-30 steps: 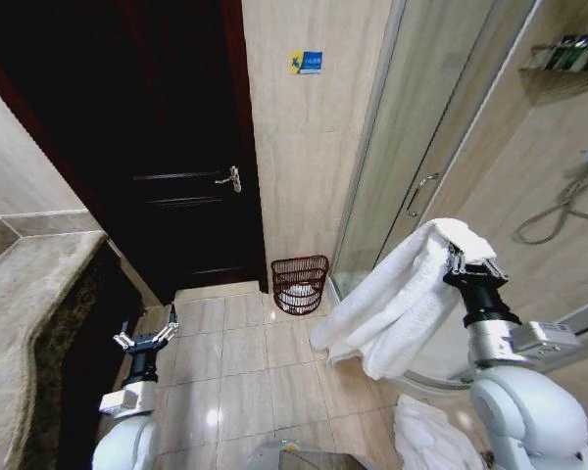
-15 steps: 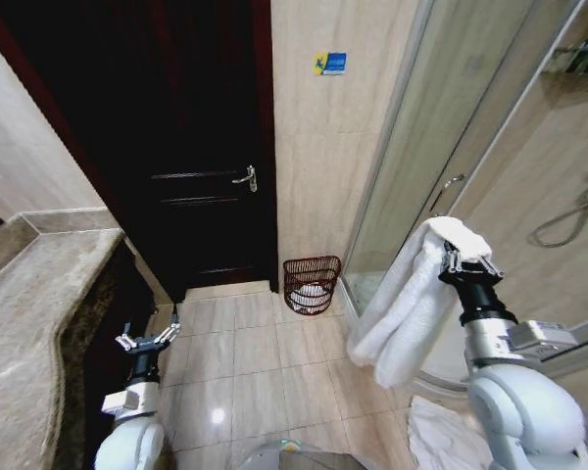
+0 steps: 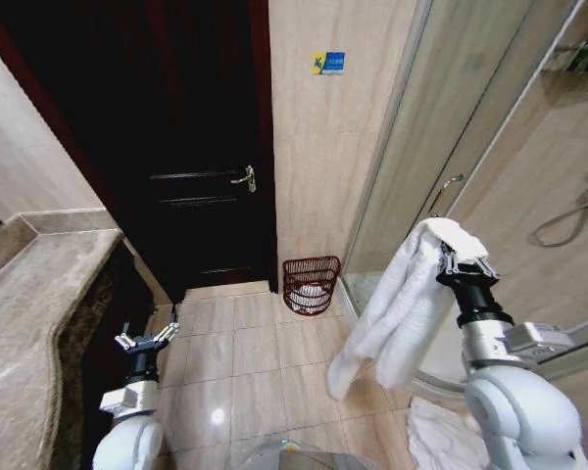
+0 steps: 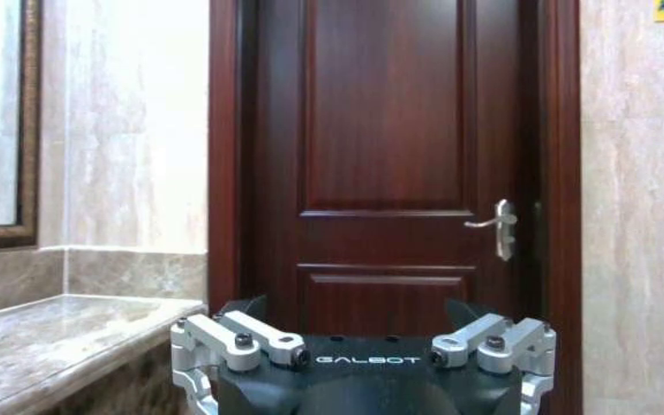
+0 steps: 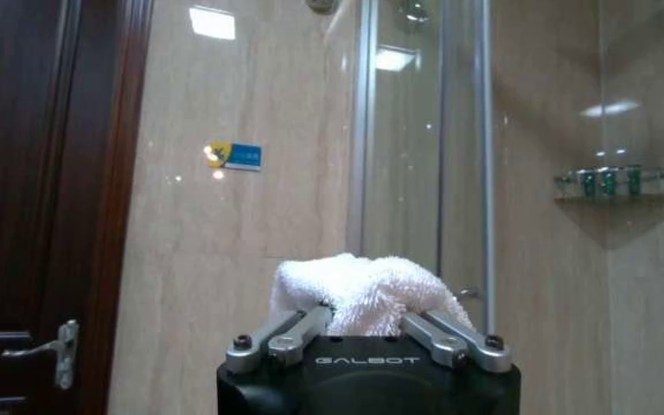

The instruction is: Discard the used towel into the hamper.

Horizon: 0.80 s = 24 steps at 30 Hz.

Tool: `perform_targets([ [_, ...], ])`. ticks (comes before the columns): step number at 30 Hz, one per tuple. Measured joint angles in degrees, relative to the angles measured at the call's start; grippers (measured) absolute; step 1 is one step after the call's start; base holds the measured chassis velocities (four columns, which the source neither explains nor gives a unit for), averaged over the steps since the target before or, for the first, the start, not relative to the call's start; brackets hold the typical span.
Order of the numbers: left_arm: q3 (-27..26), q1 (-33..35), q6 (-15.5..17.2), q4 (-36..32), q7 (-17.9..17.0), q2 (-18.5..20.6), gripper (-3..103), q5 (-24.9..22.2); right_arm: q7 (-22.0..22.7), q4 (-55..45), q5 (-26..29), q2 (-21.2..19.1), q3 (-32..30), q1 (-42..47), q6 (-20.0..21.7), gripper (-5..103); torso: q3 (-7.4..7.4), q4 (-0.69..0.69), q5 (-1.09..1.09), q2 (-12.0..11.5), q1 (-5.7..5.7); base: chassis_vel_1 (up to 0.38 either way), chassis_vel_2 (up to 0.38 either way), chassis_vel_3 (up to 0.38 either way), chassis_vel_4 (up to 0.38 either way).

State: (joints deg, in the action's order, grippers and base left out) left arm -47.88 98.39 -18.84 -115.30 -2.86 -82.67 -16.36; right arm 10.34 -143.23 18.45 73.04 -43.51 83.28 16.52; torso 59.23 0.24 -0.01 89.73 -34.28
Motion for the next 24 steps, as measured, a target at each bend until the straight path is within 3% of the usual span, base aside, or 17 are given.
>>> perform_targets([
  [14, 0.2, -0.6, -2.8, 1.1, -0.9, -0.8, 100, 1.8, -1.5, 0.0, -1.0, 1.3, -0.1, 0.6, -1.5, 10, 0.0, 0.0, 0.01, 0.0, 0.0, 0.035, 0.029, 0.034, 0.034],
  [24, 0.5, -1.0, -2.3, 0.7, -0.8, -0.9, 100, 2.0, -2.3, 0.1, -0.9, 1.3, 0.2, 0.1, -2.4, 10, 0.0, -0.01, 0.01, 0.0, 0.0, 0.0, 0.0, 0.0, 0.0],
])
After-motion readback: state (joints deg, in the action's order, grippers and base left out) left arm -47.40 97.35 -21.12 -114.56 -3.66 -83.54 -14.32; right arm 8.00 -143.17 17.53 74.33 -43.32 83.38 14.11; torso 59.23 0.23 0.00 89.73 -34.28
